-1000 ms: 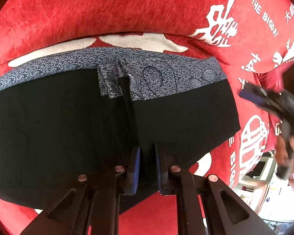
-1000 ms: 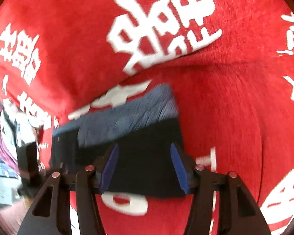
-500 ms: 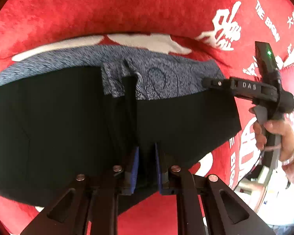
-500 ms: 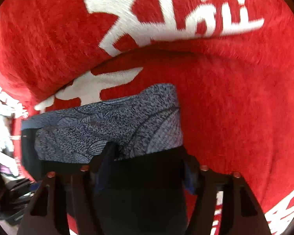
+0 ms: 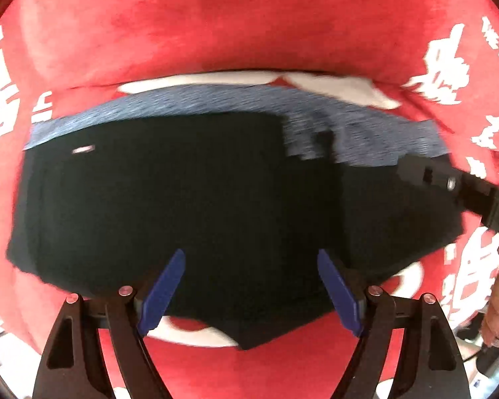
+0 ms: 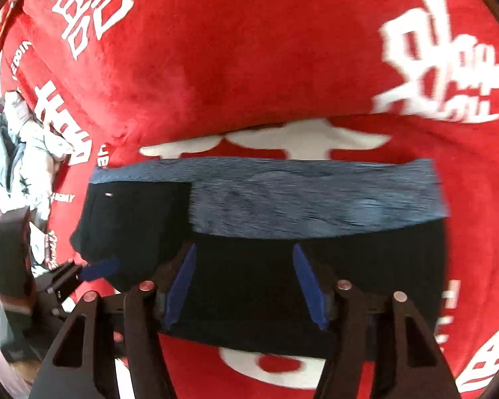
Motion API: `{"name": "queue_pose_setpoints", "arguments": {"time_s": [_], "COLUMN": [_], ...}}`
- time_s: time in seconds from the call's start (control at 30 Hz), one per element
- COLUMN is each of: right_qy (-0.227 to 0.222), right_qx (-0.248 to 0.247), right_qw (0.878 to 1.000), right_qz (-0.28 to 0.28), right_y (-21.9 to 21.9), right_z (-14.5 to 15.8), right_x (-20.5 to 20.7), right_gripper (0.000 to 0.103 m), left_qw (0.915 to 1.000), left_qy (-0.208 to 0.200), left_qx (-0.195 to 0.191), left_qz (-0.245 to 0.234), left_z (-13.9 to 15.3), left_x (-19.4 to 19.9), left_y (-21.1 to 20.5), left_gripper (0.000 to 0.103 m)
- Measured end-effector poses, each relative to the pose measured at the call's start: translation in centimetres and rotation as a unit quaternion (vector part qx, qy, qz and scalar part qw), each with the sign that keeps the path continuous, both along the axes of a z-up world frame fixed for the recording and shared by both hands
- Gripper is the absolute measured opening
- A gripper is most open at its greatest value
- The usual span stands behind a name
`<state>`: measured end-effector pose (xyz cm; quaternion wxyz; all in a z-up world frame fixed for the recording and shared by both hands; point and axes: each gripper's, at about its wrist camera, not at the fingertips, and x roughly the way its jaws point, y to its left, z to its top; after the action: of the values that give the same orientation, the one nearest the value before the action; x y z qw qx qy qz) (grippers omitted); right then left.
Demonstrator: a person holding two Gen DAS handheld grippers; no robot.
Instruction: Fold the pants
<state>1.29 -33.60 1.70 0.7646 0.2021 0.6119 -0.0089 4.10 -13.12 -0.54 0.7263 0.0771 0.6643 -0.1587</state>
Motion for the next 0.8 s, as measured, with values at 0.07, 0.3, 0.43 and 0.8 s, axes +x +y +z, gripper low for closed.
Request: {"name": "queue_pose_setpoints", "arguments": {"time_s": [0.07,0.3,0.43,0.8], "right_qy": [0.002,0.05,0.05,0.044], "right_qx": [0.015,-0.104,-0.068,-0.017], "right_qw": [1.0,0.993,0.996,0.997], "right_qz": [-0.01,0.036,0.025,0.066], "right_y": [1.2,5.3,5.1,6.0], "right_z": [-1.3,-4.4,-3.8,-3.1], "right_x": [0.8,3.5,3.4,3.0], "right_gripper": [0.064,0.023,0.01,0.014], "left_qw": [0.9998,0.9978,0.9972,0.9945], "left_qy": [-0.004,0.001,-0.003,0.007], "left_qx": [0.018,0.036,0.031,0.039], "left_qz": [0.008,0.056,0.068,0.097], "left_z": [-0.3,-0.6,-0.6,-2.0], "left_x": [-0.1,-0.6,-0.7,-0.3], "left_y": [1.3,6.2,7.5,8.4], "left_gripper": [0.082,0.082,0.082,0.082]}}
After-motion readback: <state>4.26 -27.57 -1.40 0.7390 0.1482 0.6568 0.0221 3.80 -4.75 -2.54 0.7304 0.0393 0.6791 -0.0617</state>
